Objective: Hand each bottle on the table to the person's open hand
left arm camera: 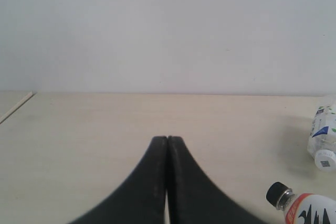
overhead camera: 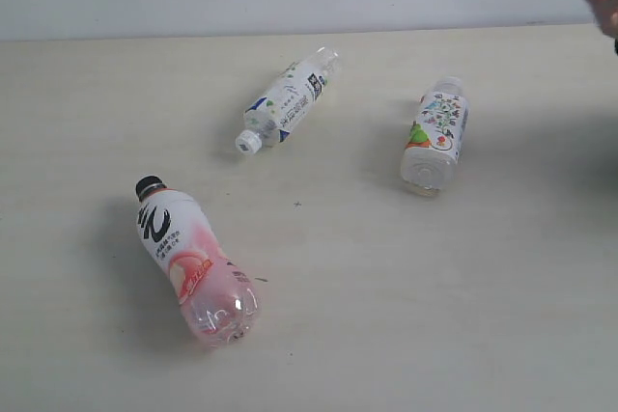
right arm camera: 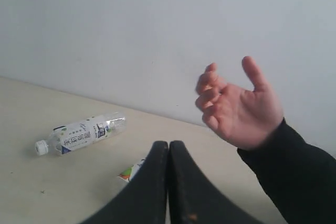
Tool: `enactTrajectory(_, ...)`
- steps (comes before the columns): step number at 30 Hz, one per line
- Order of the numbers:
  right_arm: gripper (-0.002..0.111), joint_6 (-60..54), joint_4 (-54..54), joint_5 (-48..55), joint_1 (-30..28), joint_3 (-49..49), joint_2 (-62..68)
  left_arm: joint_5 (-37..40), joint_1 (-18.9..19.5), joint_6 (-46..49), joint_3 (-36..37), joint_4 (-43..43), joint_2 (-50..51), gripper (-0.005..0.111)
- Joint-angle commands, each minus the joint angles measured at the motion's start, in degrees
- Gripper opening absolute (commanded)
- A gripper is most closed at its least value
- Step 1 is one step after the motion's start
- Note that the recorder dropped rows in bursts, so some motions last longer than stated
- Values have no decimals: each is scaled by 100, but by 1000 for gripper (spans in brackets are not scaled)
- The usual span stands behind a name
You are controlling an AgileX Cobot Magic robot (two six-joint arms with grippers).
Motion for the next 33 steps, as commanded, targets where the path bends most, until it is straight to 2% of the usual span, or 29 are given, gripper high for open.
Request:
enactTrajectory(1, 0, 25, 58, 25, -15, 14, -14, -9, 5, -9, -1, 7, -38, 0)
enactTrajectory(17, 0, 25, 176, 6, -15, 14, -14, -9, 5, -9, -1, 7, -38, 0)
enactTrajectory(21, 0, 350, 247, -443, -15, 14, 66, -9, 5, -9, -1, 7, -38, 0)
enactTrajectory(24, 0, 777, 297, -587, -15, 2, 767, -9, 5, -9, -1, 7, -38, 0)
enactTrajectory(25, 0, 657, 644, -447, -15, -12, 1302, -9, 5, -9, -1, 7, -38, 0)
enactTrajectory(29, 0, -1697, 3301, -209, -15, -131, 3356, -9, 5, -9, -1, 7, -38, 0)
enactTrajectory(33, 0, -2057, 3696, -221, -15, -695, 4984, -9, 5, -9, -1, 7, -38, 0)
